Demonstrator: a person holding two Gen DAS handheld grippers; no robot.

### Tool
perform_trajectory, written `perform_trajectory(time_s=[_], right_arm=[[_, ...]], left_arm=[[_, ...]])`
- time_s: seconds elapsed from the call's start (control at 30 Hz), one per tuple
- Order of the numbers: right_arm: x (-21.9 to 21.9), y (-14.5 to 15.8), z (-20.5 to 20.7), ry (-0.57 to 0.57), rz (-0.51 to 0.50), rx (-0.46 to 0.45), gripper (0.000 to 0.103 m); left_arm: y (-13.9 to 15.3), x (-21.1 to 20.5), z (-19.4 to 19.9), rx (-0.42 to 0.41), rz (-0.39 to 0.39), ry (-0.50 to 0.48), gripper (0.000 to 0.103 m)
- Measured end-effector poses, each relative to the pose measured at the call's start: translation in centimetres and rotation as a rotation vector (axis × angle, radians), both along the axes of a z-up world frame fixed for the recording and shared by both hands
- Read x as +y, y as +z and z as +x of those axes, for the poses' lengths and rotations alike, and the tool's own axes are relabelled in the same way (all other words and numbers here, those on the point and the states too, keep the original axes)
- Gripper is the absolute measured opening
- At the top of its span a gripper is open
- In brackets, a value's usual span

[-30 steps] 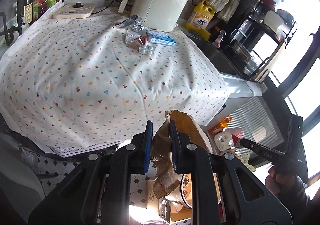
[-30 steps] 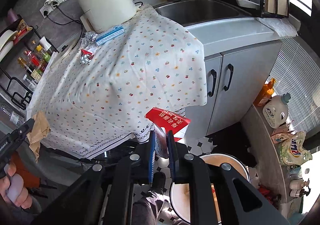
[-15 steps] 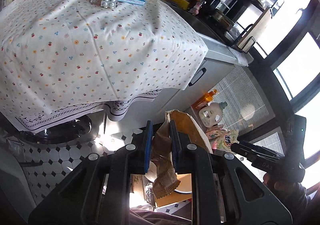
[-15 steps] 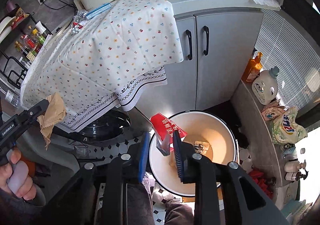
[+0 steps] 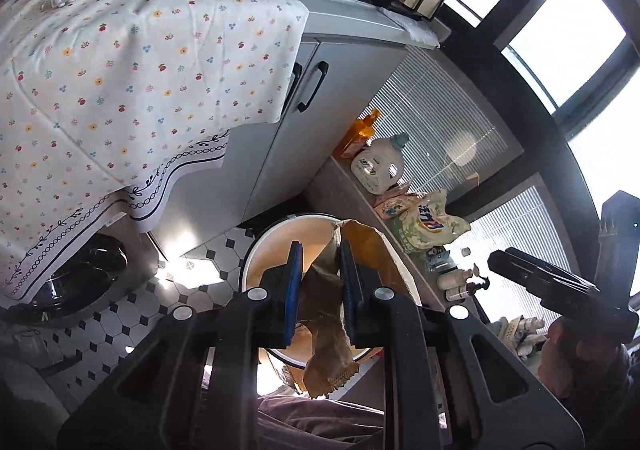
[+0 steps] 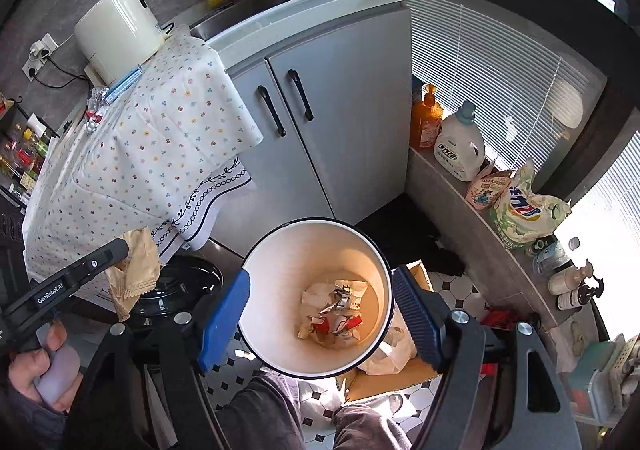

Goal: Collect trash
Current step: 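Carry both items over the white bucket and open both tools, then move both tools back to the trash on the cloth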

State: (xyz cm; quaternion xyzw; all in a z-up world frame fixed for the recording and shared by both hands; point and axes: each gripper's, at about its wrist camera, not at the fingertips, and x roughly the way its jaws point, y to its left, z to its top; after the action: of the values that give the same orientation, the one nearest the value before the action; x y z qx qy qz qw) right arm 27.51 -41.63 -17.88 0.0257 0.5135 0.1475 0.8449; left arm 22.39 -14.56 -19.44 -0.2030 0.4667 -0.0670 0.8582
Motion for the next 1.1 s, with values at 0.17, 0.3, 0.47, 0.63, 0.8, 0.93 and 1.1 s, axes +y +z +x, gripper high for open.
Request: perform_trajectory(time_s=[0.17, 0.3, 0.47, 0.63, 0.8, 0.93, 1.1], right_arm=[[-2.4, 0.0, -0.1, -0.079, -0.004, 0.004, 0.074], [-2.8, -0.1, 0.0, -0.114, -0.005, 0.019, 0.074], [-1.6, -0.1, 0.1, -0.101, -0.012, 0.022, 0.074], [0.8, 0.1, 0.5, -0.067, -0.026, 0.012, 0.080], [4.5, 1.3, 1.3, -0.008, 0.002, -0.024, 0.086], [7.7, 2.9, 1.9, 0.042, 0.049, -0.066, 0.094], [11.9, 4.6, 3.1, 0.094, 0.066, -0.100, 0.095]], left_arm=[[0.7, -2.7, 1.6, -0.015, 0.028, -0.101, 0.071], [0.8, -2.1, 2.2, -0.012, 0.017, -0.104, 0.076], [1.0, -0.3, 2.6, -0.011, 0.023, -0.079, 0.078], [1.4, 1.6, 2.8, -0.023, 0.022, -0.052, 0.083], [2.8, 4.1, 2.7, -0.048, 0.053, -0.024, 0.088], [5.2, 7.7, 2.3, -0.108, 0.081, 0.042, 0.094], [7.6, 13.1, 2.4, -0.150, 0.112, 0.139, 0.095]])
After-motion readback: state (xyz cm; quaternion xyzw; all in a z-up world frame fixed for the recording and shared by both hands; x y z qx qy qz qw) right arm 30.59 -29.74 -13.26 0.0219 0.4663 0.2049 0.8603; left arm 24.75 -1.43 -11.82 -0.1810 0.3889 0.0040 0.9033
